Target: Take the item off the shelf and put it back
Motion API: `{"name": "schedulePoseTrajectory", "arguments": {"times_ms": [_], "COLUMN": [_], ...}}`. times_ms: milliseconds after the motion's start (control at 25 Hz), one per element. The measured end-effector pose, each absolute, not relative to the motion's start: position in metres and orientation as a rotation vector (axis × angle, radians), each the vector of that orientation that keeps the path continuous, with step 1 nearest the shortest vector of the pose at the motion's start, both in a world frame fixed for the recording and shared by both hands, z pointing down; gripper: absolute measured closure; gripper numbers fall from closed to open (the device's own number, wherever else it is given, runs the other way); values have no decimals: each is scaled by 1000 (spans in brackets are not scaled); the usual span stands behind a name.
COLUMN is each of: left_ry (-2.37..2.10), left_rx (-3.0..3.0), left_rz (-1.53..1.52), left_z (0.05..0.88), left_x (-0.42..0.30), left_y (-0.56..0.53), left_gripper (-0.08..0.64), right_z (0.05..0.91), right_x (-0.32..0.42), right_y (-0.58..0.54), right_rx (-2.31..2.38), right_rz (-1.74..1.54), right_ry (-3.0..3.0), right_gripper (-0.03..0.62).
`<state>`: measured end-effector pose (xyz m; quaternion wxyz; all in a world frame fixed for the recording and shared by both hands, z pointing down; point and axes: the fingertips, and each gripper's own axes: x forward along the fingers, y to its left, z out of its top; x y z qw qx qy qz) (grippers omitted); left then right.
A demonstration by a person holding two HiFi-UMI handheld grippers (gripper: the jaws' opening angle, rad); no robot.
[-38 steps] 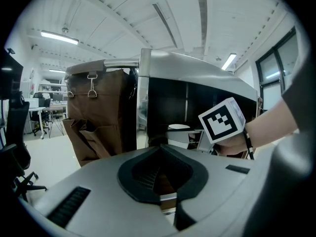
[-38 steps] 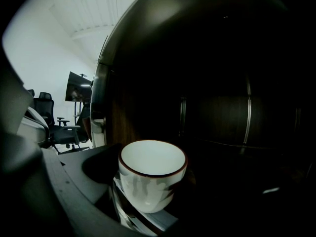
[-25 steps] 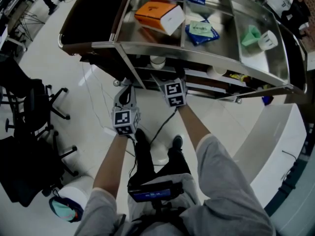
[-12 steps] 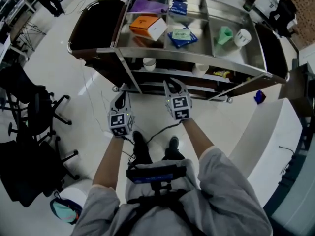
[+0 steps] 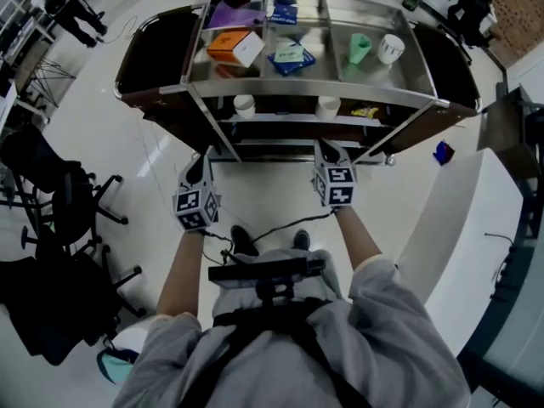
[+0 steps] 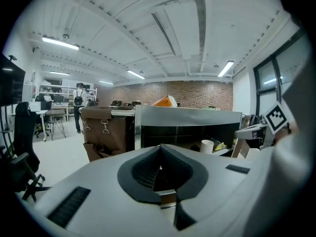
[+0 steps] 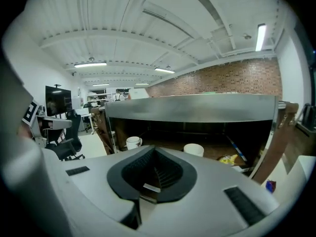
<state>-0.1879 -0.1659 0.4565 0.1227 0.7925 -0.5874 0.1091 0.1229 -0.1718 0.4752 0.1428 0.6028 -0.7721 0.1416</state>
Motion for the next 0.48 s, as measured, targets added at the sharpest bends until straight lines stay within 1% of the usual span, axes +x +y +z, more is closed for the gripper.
{"name": "schedulePoseTrajectory", "arguments": {"times_ms": [120, 480], "left_ry": [-1713, -1691], "left_rx": [2315, 2296], "left_rz": [291, 295], "left_z": [446, 451], "left_x": [-187, -176], "left_y": [-164, -148], "left_gripper": [554, 554], "right_z": [482, 506], "right_x": [141, 181], "right_y": [-153, -115], "right_rx": [1771, 1836], "right_rz": [459, 552], "right_ry": [-2201, -2113], "right_gripper": [583, 584]}}
